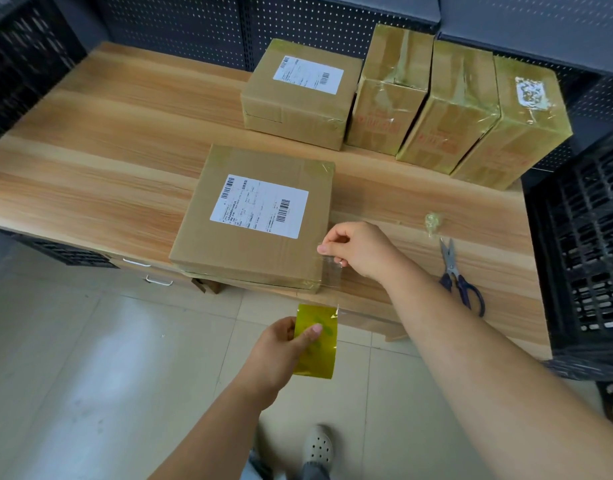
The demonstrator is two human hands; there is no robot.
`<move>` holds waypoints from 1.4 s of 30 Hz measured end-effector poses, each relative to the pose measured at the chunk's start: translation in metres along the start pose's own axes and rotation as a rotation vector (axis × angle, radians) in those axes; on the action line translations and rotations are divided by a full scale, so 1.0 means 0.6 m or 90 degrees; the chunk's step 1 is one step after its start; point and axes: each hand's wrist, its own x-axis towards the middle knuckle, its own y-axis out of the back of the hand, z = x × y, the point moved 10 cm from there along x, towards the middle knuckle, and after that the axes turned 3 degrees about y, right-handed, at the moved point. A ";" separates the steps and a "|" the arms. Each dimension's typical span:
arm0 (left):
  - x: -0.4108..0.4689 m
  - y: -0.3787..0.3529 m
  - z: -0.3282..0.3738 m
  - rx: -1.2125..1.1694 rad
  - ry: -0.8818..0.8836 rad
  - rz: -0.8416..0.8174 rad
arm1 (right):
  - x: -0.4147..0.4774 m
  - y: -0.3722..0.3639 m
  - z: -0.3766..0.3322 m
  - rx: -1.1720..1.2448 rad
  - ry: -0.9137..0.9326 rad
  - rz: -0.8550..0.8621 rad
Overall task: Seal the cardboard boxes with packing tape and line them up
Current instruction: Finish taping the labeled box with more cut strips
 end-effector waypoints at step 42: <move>0.042 -0.004 -0.007 0.006 0.004 0.032 | -0.182 0.200 0.321 -0.190 -0.287 0.452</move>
